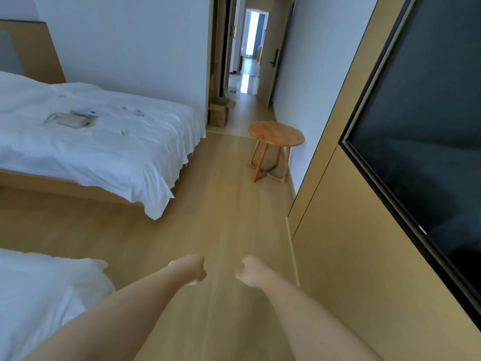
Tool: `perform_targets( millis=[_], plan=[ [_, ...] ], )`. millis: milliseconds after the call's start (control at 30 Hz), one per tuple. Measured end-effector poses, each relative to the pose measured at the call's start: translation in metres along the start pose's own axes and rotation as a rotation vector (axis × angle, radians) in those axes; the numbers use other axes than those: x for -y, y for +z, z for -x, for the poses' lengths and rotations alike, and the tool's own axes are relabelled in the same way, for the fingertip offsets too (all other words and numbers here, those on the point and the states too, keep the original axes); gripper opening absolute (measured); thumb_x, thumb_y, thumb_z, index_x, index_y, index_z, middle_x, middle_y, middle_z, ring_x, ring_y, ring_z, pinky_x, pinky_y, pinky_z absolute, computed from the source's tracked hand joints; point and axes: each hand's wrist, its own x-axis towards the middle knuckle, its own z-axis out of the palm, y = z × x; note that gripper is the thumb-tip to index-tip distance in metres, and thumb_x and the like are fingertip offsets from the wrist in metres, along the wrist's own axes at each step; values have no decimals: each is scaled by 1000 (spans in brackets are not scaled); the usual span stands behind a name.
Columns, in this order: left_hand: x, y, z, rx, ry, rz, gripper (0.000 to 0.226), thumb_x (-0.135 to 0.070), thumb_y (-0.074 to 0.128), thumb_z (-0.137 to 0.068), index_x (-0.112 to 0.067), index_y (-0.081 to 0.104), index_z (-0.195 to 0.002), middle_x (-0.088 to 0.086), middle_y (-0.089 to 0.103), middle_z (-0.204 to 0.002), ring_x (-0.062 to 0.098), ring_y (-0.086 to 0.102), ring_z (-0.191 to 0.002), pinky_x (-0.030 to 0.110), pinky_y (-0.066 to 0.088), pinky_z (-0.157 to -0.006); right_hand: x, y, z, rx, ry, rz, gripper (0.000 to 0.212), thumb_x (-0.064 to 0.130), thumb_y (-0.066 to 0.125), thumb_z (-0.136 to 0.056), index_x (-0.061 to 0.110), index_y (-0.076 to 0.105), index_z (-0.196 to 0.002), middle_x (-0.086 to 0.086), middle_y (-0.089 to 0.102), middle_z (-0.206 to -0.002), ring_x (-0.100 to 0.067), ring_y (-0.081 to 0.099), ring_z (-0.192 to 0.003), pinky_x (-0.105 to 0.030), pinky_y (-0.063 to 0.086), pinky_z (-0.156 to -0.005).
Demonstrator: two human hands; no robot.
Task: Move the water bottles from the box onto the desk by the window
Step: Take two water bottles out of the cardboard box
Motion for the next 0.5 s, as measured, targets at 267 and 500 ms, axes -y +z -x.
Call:
perform_targets(
  millis=[267, 500],
  plan=[
    [-16, -97, -139, 56, 36, -66, 37, -22, 36, -97, -13, 48, -130, 7, 55, -130, 26, 53, -117, 34, 44, -96, 1, -90, -148, 10, 79, 11, 22, 36, 53, -97, 17, 52, -107, -15, 57, -130, -32, 54, -121, -35, 44, -97],
    [-28, -176, -294, 60, 40, -89, 36, -22, 37, -98, -12, 47, -131, 7, 55, -128, 24, 54, -116, 31, 43, -90, 7, -179, -307, 14, 16, 53, 38, 28, 50, -99, 2, 53, -127, -17, 56, -133, -32, 53, -123, -32, 44, -92]
  ],
)
